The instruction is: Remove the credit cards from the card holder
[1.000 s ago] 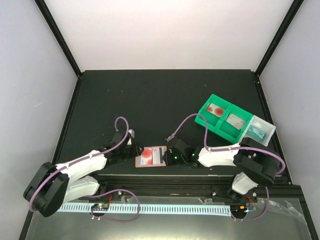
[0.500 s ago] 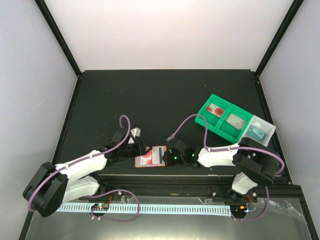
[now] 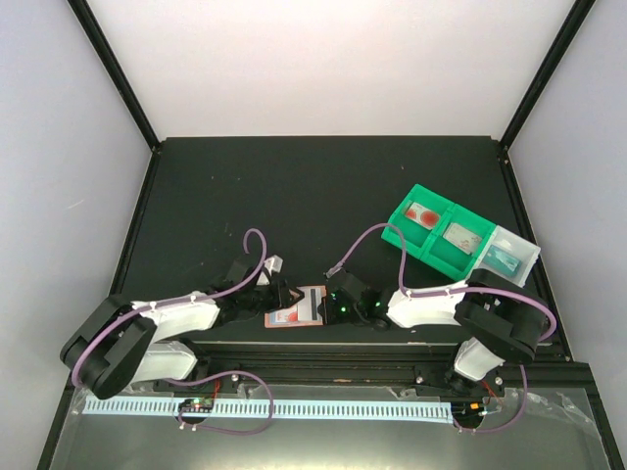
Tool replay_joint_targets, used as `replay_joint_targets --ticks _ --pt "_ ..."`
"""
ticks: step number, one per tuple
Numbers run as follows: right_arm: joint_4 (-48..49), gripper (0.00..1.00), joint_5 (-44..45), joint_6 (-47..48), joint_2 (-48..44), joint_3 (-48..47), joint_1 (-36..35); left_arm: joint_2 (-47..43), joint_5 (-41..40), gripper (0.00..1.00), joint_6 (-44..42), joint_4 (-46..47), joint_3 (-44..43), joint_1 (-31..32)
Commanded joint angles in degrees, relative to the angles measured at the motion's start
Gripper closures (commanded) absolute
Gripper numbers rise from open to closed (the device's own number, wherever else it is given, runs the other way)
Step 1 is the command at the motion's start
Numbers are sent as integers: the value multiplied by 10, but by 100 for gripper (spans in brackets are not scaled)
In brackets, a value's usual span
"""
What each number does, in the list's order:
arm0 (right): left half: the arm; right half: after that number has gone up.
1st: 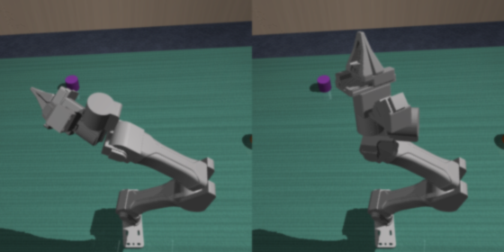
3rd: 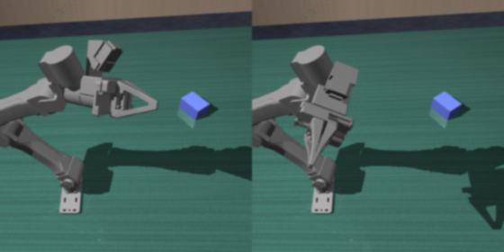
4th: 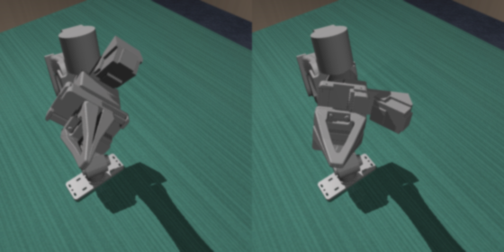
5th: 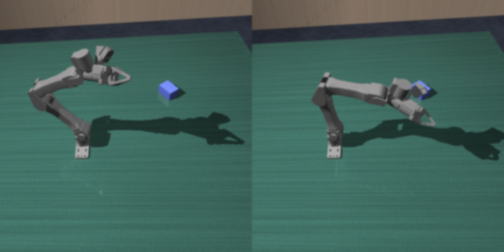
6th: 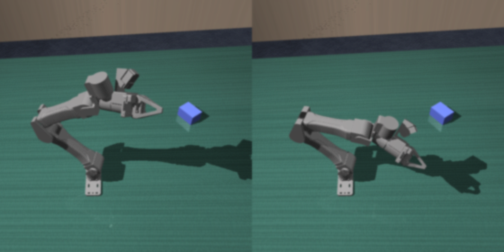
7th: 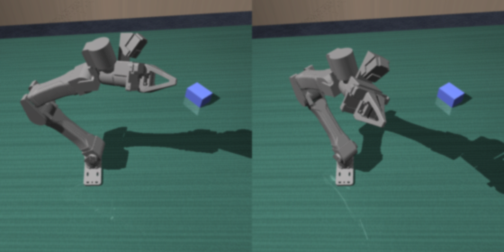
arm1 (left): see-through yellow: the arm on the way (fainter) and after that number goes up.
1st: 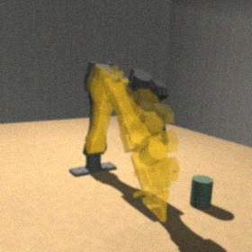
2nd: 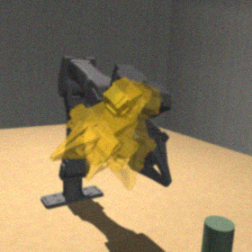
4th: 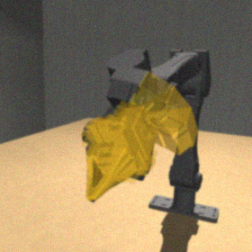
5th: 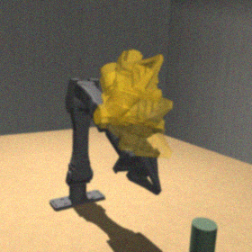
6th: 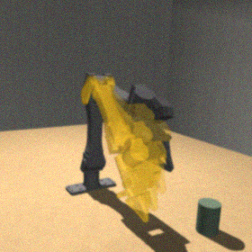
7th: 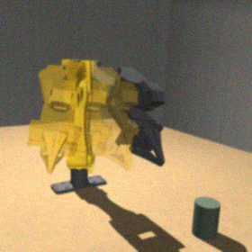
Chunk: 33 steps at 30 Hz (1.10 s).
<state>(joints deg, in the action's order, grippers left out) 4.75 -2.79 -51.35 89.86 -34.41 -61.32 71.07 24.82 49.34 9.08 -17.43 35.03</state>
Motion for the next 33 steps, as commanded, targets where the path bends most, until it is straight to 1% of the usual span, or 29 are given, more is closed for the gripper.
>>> replay_joint_targets --ticks 1,2,6,10,15,18,24,33 --pt "2 91 7 -2 15 7 -5 20 8 58 12 47 8 6" --pt "3 91 8 -3 15 7 -5 36 9 58 14 53 10 6" --pt "3 92 8 -3 16 9 -5 50 14 60 24 71 13 10" --pt "3 93 7 -4 15 10 -6 49 15 66 24 74 13 12" --pt "5 93 6 -4 16 9 -6 50 19 80 23 75 12 12" --pt "6 93 6 -4 18 10 -5 49 23 85 23 77 12 12" --pt "12 98 3 -5 24 12 -5 44 29 98 23 79 12 12" --pt "6 99 13 -6 24 13 -5 33 26 98 10 55 9 12"
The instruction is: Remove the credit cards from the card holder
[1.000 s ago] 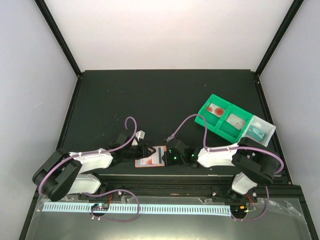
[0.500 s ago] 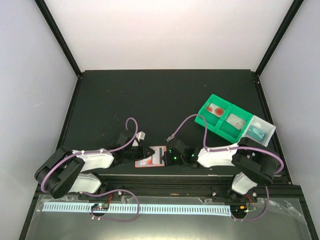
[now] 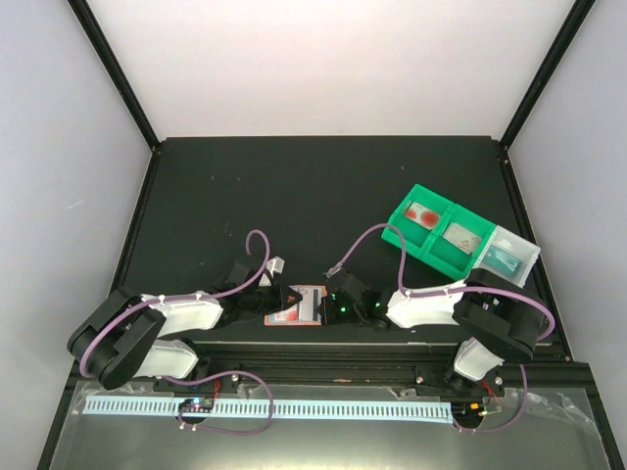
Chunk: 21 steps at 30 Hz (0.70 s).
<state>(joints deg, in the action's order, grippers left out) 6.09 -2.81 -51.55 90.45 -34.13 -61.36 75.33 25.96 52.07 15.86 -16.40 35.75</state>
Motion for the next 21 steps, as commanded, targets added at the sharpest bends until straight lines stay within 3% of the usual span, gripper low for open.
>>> replay_joint_targets --ticks 1,11,21 --pt "-8 99 13 -5 18 11 -5 -11 12 98 -19 -17 -2 4" --pt "-7 99 14 -7 20 13 -5 -28 19 94 -28 -30 0 -2" --pt "-7 99 16 -6 18 14 -5 -41 24 99 -29 -32 1 -6"
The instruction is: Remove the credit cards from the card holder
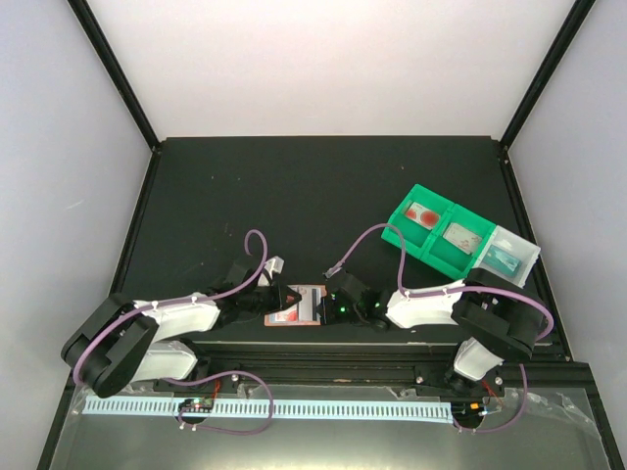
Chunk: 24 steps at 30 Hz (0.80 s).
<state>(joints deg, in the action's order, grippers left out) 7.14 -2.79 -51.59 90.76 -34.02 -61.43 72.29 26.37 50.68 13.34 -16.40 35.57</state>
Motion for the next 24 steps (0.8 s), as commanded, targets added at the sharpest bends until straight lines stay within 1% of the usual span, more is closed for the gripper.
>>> replay_joint_targets --ticks 1,12,21,22,24 --pt "-18 99 16 -6 15 13 -4 -11 20 98 -16 -7 1 -6" --pt "-18 99 16 -5 16 13 -4 -15 21 97 -30 -31 1 -19" --pt "-19 99 16 -4 17 12 -4 -24 24 98 -32 -39 1 -24" --pt "-19 99 16 -4 16 12 -4 -25 24 97 -31 -40 1 -25" --pt "-18 99 16 -5 16 12 -4 -26 23 91 -29 -41 2 -26"
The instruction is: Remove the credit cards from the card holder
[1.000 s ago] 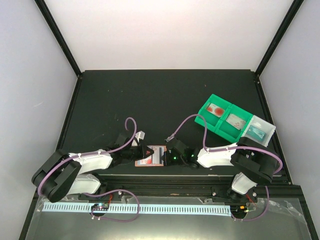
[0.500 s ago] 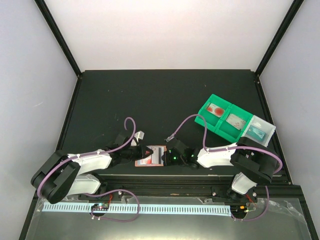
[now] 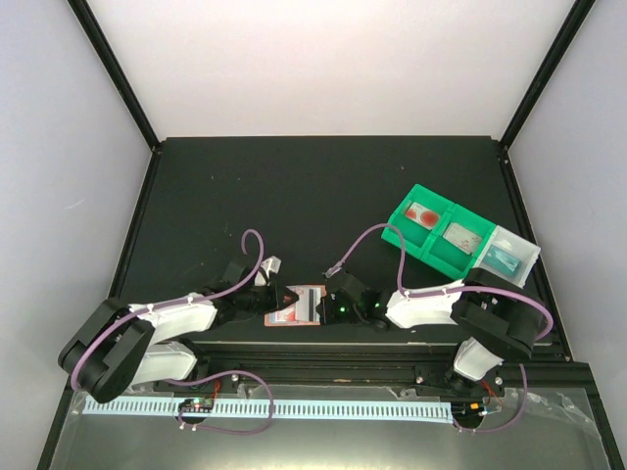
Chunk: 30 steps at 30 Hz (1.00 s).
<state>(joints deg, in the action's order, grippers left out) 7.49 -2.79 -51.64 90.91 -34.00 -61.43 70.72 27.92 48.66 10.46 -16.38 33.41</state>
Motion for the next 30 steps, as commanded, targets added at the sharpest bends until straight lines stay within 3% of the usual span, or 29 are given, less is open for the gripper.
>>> replay_joint_targets --ticks 1,3,11,30 --pt "-21 99 15 -4 14 11 -4 -9 8 92 -9 -10 3 -4" --pt "-20 99 14 -5 14 10 -4 -8 15 98 -9 0 5 -4" --pt "-21 99 15 -5 14 11 -4 -8 15 98 -9 0 9 -6" --pt "-23 99 17 -4 13 11 -4 -59 -1 98 -28 -95 -14 -23"
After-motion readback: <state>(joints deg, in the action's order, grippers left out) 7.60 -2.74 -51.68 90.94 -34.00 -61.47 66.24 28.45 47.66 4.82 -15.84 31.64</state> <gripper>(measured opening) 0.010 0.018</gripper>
